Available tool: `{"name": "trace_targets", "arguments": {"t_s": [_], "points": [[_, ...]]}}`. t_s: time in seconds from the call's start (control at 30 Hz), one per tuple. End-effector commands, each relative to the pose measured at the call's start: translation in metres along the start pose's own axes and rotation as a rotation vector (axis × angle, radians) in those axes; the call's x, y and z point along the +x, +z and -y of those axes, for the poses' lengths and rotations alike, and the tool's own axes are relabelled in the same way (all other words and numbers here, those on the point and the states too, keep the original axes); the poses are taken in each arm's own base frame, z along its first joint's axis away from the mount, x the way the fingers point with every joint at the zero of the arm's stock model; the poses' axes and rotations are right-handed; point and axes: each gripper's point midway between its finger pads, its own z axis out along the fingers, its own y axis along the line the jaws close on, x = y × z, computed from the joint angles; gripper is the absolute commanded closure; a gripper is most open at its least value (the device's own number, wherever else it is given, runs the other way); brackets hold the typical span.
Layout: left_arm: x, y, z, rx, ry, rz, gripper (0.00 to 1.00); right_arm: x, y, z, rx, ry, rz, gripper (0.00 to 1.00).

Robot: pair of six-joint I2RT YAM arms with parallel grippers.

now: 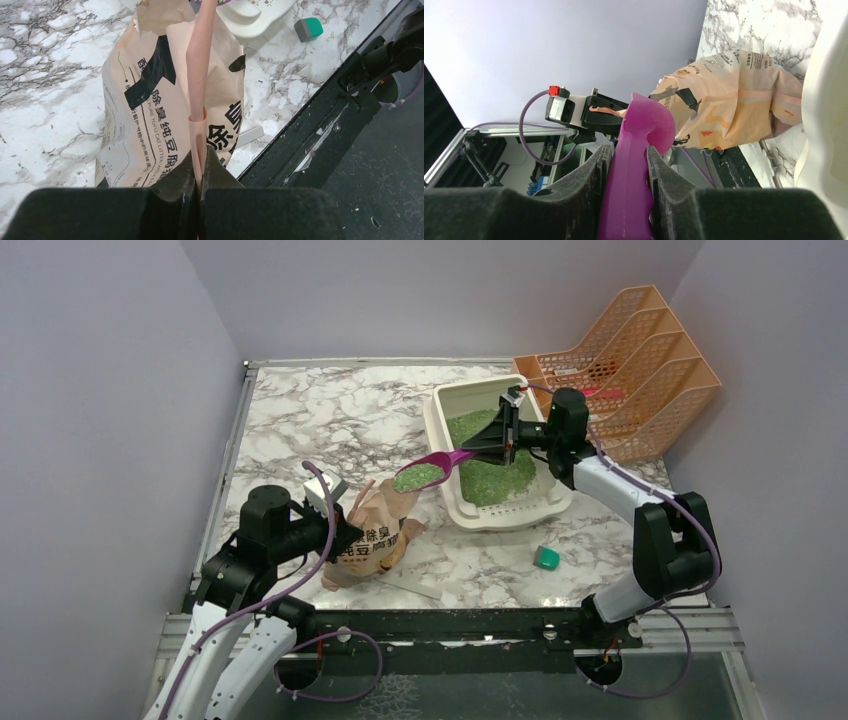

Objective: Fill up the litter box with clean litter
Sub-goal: 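Scoop the cat litter from the cat litter bag, then pour the cat litter into the litter box.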

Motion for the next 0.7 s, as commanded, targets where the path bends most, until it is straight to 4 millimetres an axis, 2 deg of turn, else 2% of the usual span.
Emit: {"name": "trace_targets", "arguments": {"t_s": [0.0, 0.23, 0.67], "points": [[0.005, 0.000, 0.003, 0.024, -0.003, -0.013, 1.00, 0.008, -0.014, -0.020, -0.044, -0.057, -0.015, 0.99], [0.006, 0.002, 0.004, 0.032, -0.004, -0.022, 1.00, 0.003, -0.031, -0.031, -0.053, -0.067, 0.025, 0.99], [0.007, 0.004, 0.002, 0.032, -0.011, -0.038, 1.00, -0.023, -0.081, -0.023, -0.040, -0.059, 0.134, 0.99]]}}
